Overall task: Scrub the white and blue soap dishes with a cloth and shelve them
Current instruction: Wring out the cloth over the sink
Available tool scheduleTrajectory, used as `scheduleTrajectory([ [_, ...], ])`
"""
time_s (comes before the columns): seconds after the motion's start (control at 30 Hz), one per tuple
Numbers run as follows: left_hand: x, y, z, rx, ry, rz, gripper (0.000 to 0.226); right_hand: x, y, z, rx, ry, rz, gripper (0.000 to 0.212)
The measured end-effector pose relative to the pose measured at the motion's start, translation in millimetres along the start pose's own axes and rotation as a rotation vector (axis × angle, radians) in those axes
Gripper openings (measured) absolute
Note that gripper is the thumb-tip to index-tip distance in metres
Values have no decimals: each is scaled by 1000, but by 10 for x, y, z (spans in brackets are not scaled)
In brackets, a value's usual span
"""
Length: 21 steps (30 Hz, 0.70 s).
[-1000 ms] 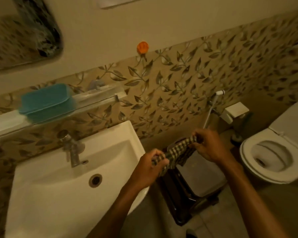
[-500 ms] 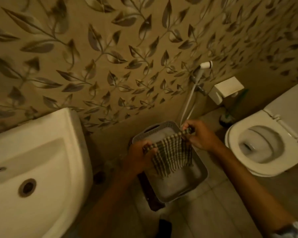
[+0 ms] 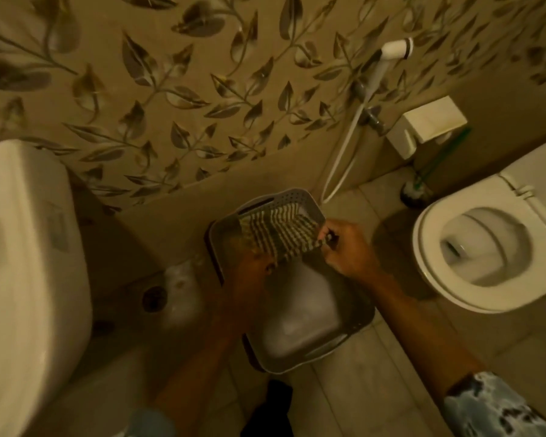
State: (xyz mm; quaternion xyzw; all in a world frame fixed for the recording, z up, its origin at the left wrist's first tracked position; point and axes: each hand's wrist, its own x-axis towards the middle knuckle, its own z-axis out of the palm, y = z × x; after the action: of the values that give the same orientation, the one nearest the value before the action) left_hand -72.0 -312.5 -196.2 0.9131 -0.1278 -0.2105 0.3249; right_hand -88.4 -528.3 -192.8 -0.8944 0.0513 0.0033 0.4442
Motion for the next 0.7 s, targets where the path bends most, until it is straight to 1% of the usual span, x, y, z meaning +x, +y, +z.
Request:
scheduleTrajectory([
  [0.07, -51, -241, 429, 10, -124, -108, 26, -246, 250, 106, -15, -130, 55, 21],
  [0.17, -161, -506, 981, 34, -318, -207, 31, -542, 595, 248, -72, -320, 99, 16],
  [0.2, -190, -562, 1113, 6, -334, -247, 30, -613, 659, 277, -124, -362, 99, 17],
  [0.23, -229, -598, 1205, -21, -343, -271, 27, -671, 709, 294, -178, -399, 100, 23],
  [0.27, -266, -611, 1268, 10, -339, -266, 22, -716, 740, 301, -233, -423, 92, 27],
  [0.33, -317, -621, 1345, 100, -329, -211, 11, -801, 818, 311, -321, -475, 64, 21],
  [0.37, -341, -620, 1372, 118, -346, -207, 10, -834, 853, 320, -365, -497, 76, 19],
  [0.43, -389, -596, 1371, 122, -376, -173, 10, -891, 861, 326, -385, -513, 184, 18],
  [0.47, -401, -550, 1350, 110, -368, -166, 10, -909, 839, 327, -328, -489, 256, 24],
  [0.5, -415, -518, 1327, 119, -386, -156, 10, -917, 837, 338, -329, -469, 284, 29],
  [0.57, -443, -451, 1284, 127, -414, -134, 7, -910, 837, 359, -337, -473, 309, 29],
  [0.6, -451, -417, 1273, 132, -417, -109, 11, -919, 824, 370, -338, -466, 330, 26],
  [0.67, -418, -402, 1280, 157, -439, -91, 27, -909, 812, 367, -416, -503, 274, 22],
  [0.7, -447, -400, 1238, 162, -507, -56, 33, -902, 817, 382, -464, -531, 242, 21],
])
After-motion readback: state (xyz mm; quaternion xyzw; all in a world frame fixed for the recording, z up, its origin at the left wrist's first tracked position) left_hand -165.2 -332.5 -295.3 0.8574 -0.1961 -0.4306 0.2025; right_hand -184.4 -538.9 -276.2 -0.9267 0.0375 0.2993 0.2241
